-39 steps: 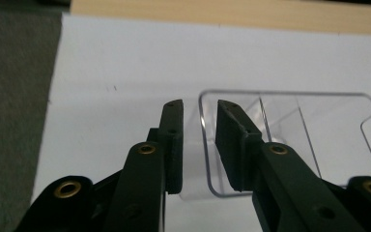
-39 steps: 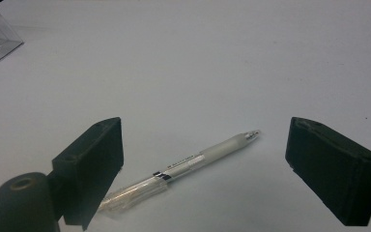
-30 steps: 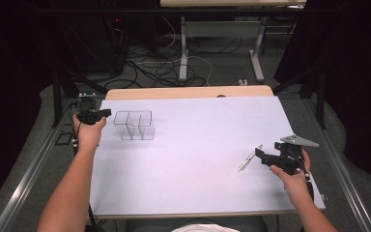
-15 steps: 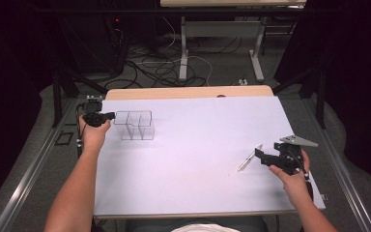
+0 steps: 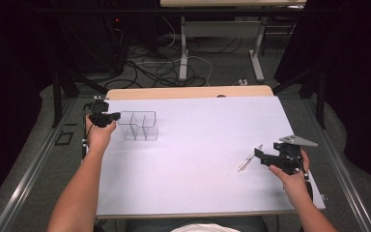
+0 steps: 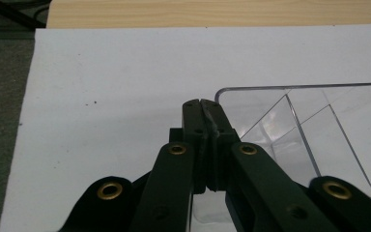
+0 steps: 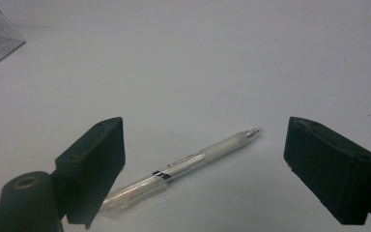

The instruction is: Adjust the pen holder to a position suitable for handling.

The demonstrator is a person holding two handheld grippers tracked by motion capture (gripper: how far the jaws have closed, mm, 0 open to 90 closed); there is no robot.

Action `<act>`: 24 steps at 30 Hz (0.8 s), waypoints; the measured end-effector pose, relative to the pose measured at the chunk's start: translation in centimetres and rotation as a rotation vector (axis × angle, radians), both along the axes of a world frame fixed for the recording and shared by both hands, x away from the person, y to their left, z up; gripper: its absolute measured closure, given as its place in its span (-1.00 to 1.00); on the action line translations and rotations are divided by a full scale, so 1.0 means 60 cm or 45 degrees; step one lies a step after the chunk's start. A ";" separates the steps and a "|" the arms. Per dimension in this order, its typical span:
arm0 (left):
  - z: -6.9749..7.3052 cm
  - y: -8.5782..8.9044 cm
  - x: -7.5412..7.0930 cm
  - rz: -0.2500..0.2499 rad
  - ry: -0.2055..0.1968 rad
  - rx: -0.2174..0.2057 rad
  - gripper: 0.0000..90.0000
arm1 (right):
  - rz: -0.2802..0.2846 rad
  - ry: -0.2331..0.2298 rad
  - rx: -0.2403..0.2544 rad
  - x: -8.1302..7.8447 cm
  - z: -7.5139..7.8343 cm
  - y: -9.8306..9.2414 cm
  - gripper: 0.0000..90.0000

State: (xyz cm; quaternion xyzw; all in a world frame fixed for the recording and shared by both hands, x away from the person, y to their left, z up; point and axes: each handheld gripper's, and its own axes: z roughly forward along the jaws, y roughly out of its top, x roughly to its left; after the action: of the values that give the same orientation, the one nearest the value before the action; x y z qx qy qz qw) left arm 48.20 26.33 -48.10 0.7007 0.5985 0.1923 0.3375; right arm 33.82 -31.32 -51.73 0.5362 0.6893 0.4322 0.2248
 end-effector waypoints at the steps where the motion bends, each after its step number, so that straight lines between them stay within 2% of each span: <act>1: 0.000 -0.004 -0.001 -0.006 0.001 -0.009 1.00 | 0.001 -0.002 -0.002 0.000 0.000 0.000 -0.68; 3: -0.001 -0.010 -0.005 -0.009 0.001 -0.014 1.00 | 0.001 0.003 0.000 -0.001 0.001 0.000 -0.68; 10: -0.003 -0.036 -0.018 -0.028 0.008 -0.081 1.00 | 0.000 0.002 -0.001 0.000 0.001 0.000 -0.68; 16: -0.003 -0.063 -0.024 -0.055 0.015 -0.091 1.00 | -0.003 0.000 -0.001 0.000 0.001 0.002 -0.68; 18: -0.002 -0.070 -0.026 -0.067 0.037 -0.109 1.00 | -0.004 0.000 0.000 0.000 0.001 0.001 -0.68; 20: -0.003 -0.082 -0.028 -0.067 0.026 -0.117 1.00 | 0.001 -0.004 -0.007 0.000 0.001 0.000 -0.68; 24: -0.005 -0.101 -0.033 -0.101 0.040 -0.150 1.00 | -0.007 -0.003 0.001 0.000 0.001 -0.001 -0.68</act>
State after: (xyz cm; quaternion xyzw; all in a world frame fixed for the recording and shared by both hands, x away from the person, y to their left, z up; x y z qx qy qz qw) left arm 46.25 20.28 -48.38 0.7057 0.5858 0.1322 0.3759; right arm 33.81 -31.36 -51.65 0.5377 0.6874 0.4325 0.2266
